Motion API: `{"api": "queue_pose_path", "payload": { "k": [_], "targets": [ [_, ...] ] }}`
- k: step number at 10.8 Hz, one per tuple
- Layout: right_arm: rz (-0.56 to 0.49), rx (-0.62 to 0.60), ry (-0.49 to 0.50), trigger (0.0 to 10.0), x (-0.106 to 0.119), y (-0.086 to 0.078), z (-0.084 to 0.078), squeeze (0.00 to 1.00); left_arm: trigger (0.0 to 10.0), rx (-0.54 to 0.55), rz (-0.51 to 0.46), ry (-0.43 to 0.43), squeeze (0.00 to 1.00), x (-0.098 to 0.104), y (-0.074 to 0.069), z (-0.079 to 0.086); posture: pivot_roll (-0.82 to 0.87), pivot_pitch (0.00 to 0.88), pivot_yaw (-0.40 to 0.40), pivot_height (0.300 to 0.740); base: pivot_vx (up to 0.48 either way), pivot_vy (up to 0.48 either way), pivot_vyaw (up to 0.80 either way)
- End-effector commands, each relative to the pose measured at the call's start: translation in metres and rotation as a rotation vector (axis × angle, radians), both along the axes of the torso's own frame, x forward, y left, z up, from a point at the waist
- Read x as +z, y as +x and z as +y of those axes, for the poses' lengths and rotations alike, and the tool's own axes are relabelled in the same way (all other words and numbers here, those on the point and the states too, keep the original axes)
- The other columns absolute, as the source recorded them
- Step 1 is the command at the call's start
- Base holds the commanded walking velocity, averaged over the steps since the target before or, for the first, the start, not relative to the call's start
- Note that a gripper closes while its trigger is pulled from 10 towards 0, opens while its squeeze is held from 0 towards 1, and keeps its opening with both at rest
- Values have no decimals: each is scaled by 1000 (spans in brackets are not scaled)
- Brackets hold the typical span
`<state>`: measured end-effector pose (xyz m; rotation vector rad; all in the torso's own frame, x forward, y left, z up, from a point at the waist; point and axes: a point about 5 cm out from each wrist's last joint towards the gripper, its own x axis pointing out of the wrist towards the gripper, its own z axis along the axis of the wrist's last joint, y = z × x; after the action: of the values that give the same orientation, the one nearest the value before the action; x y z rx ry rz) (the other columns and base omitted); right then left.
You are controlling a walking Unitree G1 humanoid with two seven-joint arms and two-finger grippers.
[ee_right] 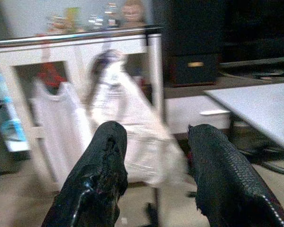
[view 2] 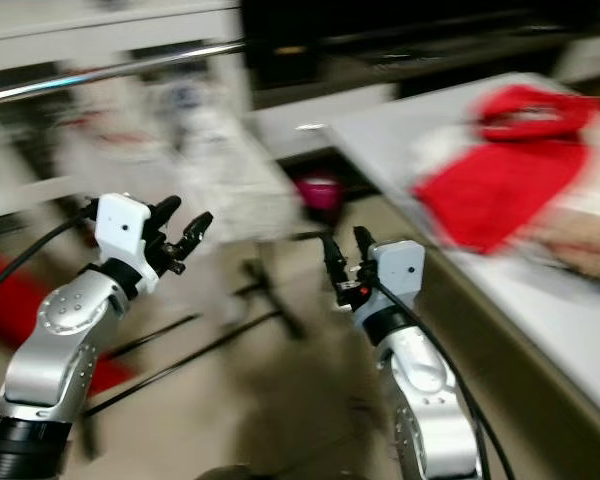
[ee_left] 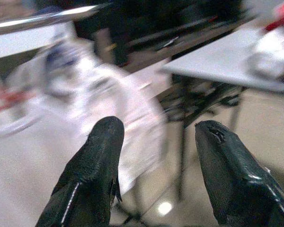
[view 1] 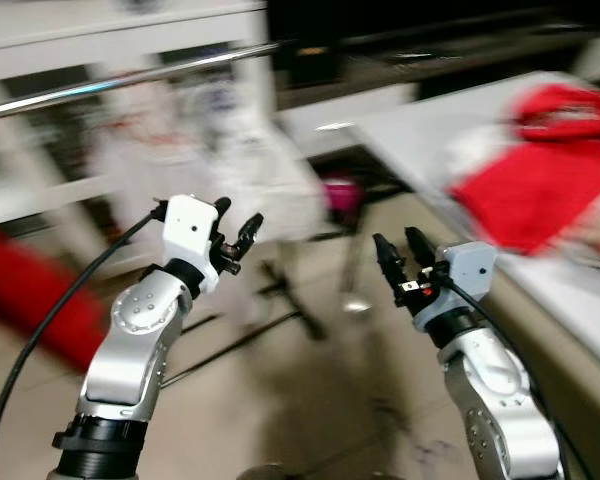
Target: Hang hanger
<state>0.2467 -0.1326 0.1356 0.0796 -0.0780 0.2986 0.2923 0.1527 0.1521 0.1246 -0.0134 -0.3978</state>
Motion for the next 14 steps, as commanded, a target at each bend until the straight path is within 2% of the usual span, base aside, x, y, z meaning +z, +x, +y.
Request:
{"api": "queue_pose_path", "payload": {
  "k": [1,4,7,14],
  "targets": [
    [9,-10,-18,10000,-2,1,-2,12,10000,-14,5,15,0,-2,-1,-2,-87,0,60,740,0,0,488],
    [21,-13,-33,10000,-5,2,-2,31,10000,-27,-11,22,0,-1,-1,-4,-87,0,60,740,82,0,696],
    [34,17,-32,10000,-6,5,2,27,10000,-3,-16,19,0,1,0,-3,-76,0,47,740,295,0,800],
    [54,-21,-29,10000,-12,9,-3,20,10000,6,-15,35,0,-2,0,0,-67,0,34,740,326,0,800]
  ]
}}
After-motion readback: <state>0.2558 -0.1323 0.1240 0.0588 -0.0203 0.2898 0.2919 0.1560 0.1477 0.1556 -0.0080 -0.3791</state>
